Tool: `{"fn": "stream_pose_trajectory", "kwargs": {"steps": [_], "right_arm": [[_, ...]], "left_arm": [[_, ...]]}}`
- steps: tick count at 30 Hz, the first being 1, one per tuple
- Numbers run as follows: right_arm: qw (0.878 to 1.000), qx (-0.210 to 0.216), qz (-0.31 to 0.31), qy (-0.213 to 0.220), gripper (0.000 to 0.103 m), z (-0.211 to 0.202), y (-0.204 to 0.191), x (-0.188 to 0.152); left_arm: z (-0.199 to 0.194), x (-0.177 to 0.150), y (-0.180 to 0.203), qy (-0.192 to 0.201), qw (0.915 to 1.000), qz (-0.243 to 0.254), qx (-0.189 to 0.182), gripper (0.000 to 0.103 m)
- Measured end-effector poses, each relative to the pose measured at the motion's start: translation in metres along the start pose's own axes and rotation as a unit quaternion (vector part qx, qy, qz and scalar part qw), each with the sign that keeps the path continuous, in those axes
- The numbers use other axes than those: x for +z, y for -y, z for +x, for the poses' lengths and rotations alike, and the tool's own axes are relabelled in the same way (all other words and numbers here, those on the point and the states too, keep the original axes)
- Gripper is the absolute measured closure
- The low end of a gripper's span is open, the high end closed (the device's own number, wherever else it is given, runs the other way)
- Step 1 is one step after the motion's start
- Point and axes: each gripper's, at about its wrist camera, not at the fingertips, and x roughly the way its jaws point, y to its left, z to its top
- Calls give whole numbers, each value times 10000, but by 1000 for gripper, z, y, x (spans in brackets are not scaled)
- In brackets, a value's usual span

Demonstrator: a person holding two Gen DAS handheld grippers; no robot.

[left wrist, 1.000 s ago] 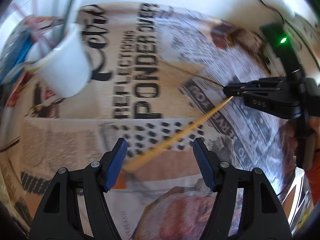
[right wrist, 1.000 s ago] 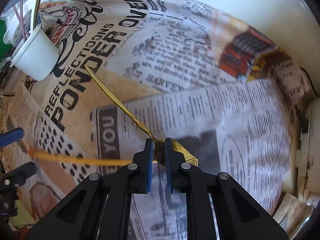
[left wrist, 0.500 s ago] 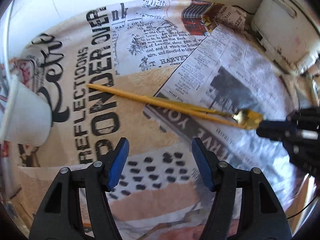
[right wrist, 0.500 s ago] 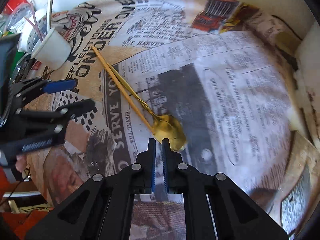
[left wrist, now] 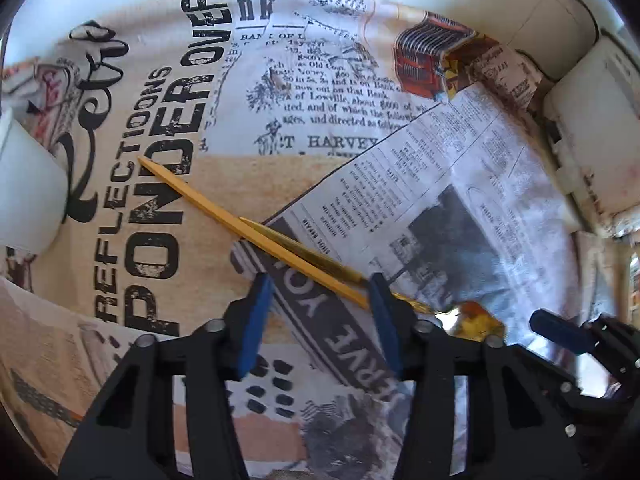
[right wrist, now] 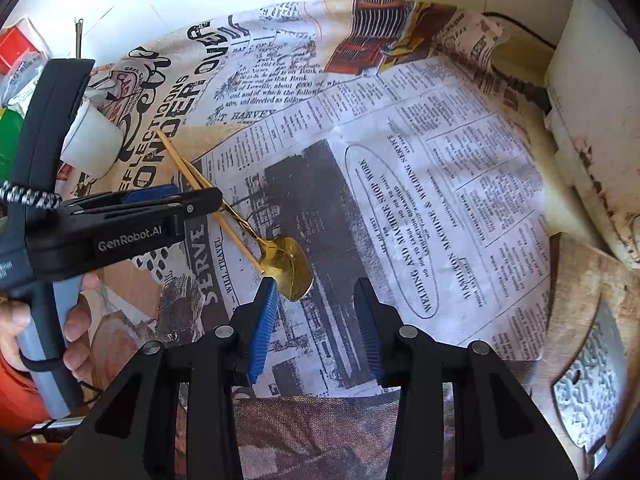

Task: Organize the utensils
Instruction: 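Move the left tool to the yellow chopstick while the right tool approaches the gold spoon, then grasp the yellow chopstick with the left tool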

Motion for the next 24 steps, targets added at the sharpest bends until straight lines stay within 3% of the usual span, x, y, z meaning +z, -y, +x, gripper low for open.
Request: {"fn": "stream_pose_trajectory", "kwargs": {"steps": [2, 5, 7, 11, 14, 17, 19, 24], "right_arm": [[10000, -2, -17, 34, 67, 3, -1, 0], [9998, 174, -21, 77, 67, 7, -6, 3], [9996, 251, -89, 86, 67, 10, -10, 4], [9994, 149, -323, 37, 67, 18, -19, 4], [9986, 178, -480, -137, 83, 24, -26, -1], [9982, 142, -533, -219, 84, 23, -26, -10], [9987, 145, -455, -199, 84, 18, -23, -14], [9998, 165, -88, -12, 84, 1, -7, -22]], "left_arm": [[-2, -2, -2, 45, 10000, 38, -9, 59], [-5, -5, -7, 73, 9999, 98, -82, 76], [-5, -8, -10, -45, 9998, 185, 21, 102], [-10, -15, -22, -54, 9997, 251, 33, 102], [-16, -17, -35, -221, 9991, 10, -372, 100], [-24, -15, -37, -203, 9986, -132, -474, 80], [-26, -12, -32, -143, 9983, -231, -510, 60], [-13, -1, -25, -285, 9974, -531, -401, 58]]}}
